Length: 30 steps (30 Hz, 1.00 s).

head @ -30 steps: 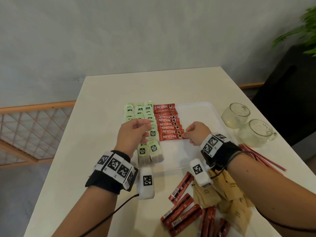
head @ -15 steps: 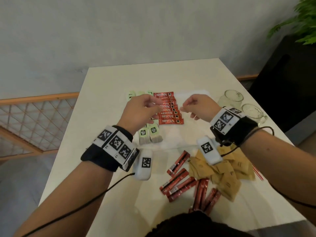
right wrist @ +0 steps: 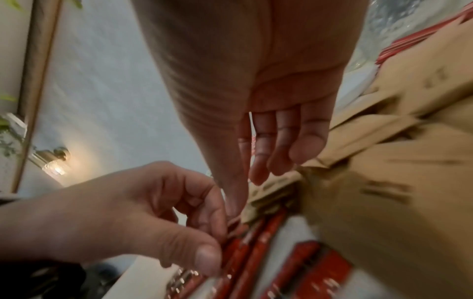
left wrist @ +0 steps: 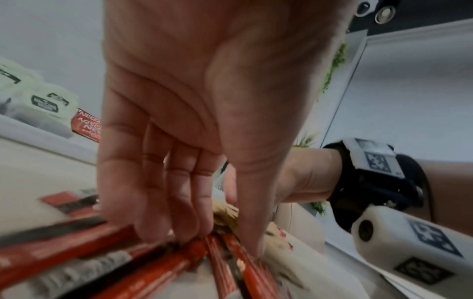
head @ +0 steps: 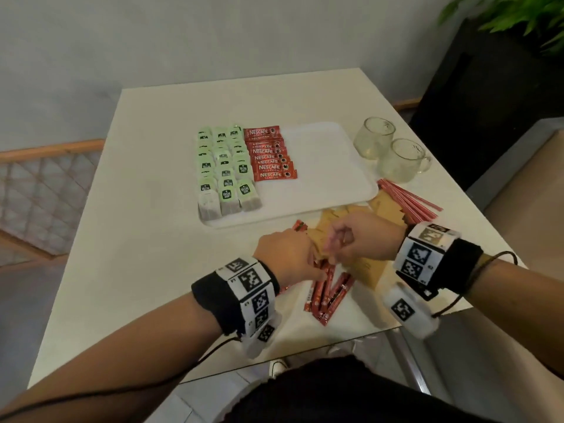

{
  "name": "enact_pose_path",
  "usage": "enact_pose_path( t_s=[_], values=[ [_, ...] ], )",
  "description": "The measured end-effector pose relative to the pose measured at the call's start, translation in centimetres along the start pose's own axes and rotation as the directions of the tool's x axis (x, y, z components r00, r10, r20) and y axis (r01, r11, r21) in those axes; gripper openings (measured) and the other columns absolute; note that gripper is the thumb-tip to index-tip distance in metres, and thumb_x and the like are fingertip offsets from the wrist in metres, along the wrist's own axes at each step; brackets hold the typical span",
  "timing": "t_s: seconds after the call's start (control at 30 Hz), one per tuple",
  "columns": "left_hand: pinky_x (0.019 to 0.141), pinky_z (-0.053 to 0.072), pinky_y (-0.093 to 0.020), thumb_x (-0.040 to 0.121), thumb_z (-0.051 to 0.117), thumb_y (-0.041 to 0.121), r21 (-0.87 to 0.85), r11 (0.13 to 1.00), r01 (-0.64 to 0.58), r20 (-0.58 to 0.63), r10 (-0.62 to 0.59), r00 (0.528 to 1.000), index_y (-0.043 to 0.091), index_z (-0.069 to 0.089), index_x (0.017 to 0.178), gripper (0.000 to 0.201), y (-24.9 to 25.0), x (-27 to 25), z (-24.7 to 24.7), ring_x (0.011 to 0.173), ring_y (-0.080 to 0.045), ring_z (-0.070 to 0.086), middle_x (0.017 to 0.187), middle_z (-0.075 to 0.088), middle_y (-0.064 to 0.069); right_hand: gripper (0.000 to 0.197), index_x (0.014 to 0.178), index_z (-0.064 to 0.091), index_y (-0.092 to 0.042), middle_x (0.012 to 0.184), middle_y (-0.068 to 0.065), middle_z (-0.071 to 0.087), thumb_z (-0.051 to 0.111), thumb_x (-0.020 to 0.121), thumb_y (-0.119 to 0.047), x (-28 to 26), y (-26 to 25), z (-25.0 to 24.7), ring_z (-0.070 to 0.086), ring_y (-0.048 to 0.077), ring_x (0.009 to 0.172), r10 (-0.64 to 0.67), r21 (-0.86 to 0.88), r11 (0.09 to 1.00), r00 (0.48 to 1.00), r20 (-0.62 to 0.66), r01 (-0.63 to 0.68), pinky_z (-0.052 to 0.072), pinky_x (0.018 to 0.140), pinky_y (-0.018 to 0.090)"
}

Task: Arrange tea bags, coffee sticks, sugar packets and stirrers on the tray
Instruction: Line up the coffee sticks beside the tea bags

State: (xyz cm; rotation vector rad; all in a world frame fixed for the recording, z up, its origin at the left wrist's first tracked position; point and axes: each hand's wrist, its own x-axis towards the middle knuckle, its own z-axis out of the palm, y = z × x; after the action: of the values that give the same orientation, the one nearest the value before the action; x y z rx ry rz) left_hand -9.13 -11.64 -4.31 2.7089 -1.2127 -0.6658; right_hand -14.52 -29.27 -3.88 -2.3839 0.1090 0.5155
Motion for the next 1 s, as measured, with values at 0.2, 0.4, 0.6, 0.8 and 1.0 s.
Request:
enact_pose_path(
  t_s=[0.2, 0.4, 0.6, 0.8, 1.0],
  values=[
    [0.052, 0.032, -0.026, 0.072, 0.063, 0.075, 0.175, 0.984, 0.016, 0.041, -0.024, 0.999, 0.020, 0.045, 0.060, 0.059, 2.2, 0.0, 0.5, 0.056, -0.011, 0.048, 0.062, 0.051, 0.007, 0.028, 0.082, 0.065, -0.033, 0.083, -0.014, 0.064, 0.087, 0.063, -0.032, -1.8, 1.3, 1.5, 0.060, 0.005, 0.078, 0.063, -0.162, 0.985, 0.996, 0.059, -0.053, 0.047, 0.067, 0.020],
    [0.065, 0.040, -0.030, 0.084, 0.069, 0.047, 0.263, 0.964, 0.030, 0.069, -0.050, 0.996, 0.017, 0.058, 0.084, 0.033, 3.4, 0.1, -0.5, 0.072, -0.017, 0.054, 0.079, 0.056, 0.004, 0.026, 0.084, 0.071, -0.031, 0.085, -0.014, 0.063, 0.086, 0.064, -0.034, -1.8, 1.0, 2.1, 0.057, 0.005, 0.081, 0.057, -0.287, 0.957, 0.994, 0.090, -0.029, 0.050, 0.076, 0.026],
    [0.063, 0.041, -0.031, 0.090, 0.060, 0.034, 0.350, 0.934, -0.067, 0.108, 0.031, 0.994, 0.015, 0.046, 0.074, 0.029, 3.4, -0.2, -0.2, 0.070, -0.019, 0.051, 0.078, 0.054, 0.001, 0.022, 0.083, 0.073, -0.032, 0.078, -0.016, 0.061, 0.084, 0.066, -0.040, -1.6, 0.9, 1.8, 0.054, 0.001, 0.073, 0.025, -0.306, 0.952, 0.994, 0.103, 0.007, 0.048, 0.071, 0.025],
    [0.068, 0.041, -0.031, 0.098, 0.046, 0.025, 0.219, 0.972, -0.082, 0.162, 0.046, 0.986, 0.005, 0.051, 0.120, 0.029, 2.2, -0.3, 0.1, 0.091, -0.025, 0.061, 0.109, 0.062, -0.008, 0.015, 0.085, 0.070, -0.034, 0.083, -0.016, 0.059, 0.079, 0.073, -0.038, -1.0, 1.1, 2.8, 0.054, 0.001, 0.077, -0.077, -0.309, 0.946, 0.994, 0.083, 0.099, 0.041, 0.065, 0.020],
    [0.067, 0.040, -0.028, 0.103, 0.039, 0.024, -0.008, 0.998, -0.061, 0.300, 0.061, 0.952, -0.002, 0.040, 0.128, 0.036, -0.2, -0.5, -1.9, 0.077, -0.018, 0.050, 0.090, 0.049, -0.006, 0.011, 0.079, 0.070, -0.030, 0.083, -0.015, 0.062, 0.079, 0.074, -0.035, -0.1, 1.4, 2.6, 0.057, 0.001, 0.076, -0.089, -0.283, 0.950, 0.983, 0.161, 0.132, 0.048, 0.071, 0.023]
  ],
)
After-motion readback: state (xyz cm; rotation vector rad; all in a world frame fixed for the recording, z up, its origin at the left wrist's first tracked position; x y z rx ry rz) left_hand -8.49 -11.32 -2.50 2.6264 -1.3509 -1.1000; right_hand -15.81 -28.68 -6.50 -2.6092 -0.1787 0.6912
